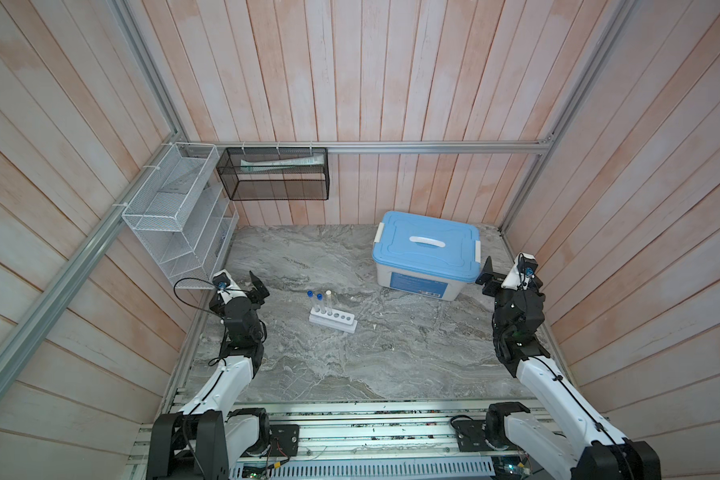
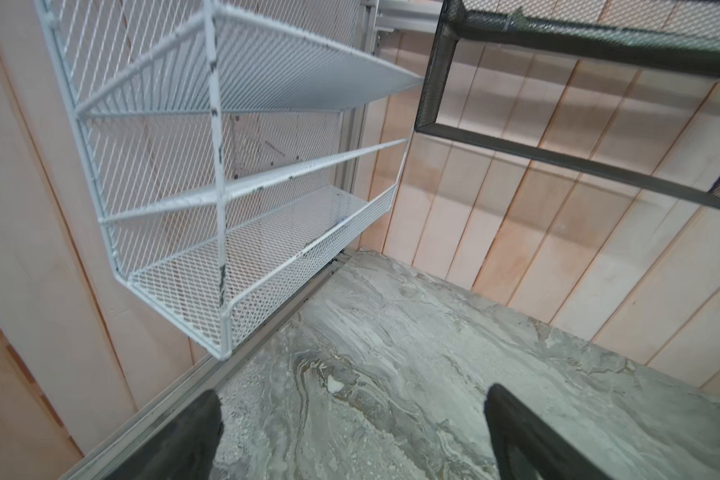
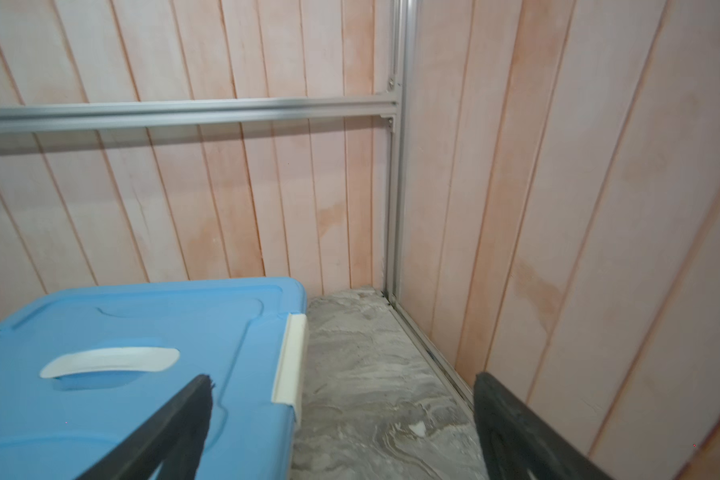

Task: Organize the chemistry lab equipment

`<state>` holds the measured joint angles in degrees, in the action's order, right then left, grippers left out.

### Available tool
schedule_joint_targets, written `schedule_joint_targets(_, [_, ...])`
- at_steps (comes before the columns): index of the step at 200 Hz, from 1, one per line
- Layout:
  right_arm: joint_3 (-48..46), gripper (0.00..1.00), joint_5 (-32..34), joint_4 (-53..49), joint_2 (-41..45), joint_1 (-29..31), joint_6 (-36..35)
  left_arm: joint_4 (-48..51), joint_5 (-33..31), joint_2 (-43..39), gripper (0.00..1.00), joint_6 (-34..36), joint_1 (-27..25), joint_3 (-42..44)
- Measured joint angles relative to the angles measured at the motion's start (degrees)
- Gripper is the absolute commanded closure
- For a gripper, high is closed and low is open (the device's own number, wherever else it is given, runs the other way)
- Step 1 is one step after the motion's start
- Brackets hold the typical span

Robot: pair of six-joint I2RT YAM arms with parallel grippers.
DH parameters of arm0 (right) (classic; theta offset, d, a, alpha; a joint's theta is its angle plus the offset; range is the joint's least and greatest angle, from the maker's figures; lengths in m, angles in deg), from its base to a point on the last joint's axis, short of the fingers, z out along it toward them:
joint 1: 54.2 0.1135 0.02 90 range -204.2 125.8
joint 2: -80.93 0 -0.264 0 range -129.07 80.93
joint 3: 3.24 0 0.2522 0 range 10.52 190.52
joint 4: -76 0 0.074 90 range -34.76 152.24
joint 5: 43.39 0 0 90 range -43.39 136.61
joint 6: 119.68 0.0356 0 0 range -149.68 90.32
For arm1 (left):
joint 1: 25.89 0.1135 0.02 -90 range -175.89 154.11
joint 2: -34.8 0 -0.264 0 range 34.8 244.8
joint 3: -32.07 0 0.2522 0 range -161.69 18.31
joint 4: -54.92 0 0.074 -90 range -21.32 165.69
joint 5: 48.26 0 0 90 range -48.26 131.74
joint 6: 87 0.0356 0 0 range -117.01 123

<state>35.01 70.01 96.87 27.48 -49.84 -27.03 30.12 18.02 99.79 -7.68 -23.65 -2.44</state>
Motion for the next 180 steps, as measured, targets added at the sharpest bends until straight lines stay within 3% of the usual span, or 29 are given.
schedule_joint_targets(36, [-9.92, 0.03, 4.09, 4.72, -0.96, -3.89, 3.26, -5.38, 2.1, 5.75, 0.0, 1.99, 0.0, 2.36])
schedule_joint_targets(77, [-15.23, 0.03, 4.39, 13.0, -9.25, -4.59, 3.78, -7.5, 7.98, 6.84, 0.0, 5.51, -0.28, 2.23])
schedule_joint_targets(143, [-16.41, 0.03, -1.05, 23.39, -18.23, -4.63, 2.69, -13.53, 12.0, 11.87, 0.0, 7.67, -3.23, 5.86])
schedule_joint_targets(180, [-15.74, 0.02, -4.68, 24.04, -18.25, -4.63, 1.66, -22.62, 14.43, 22.69, 0.0, 8.48, -3.08, 5.6])
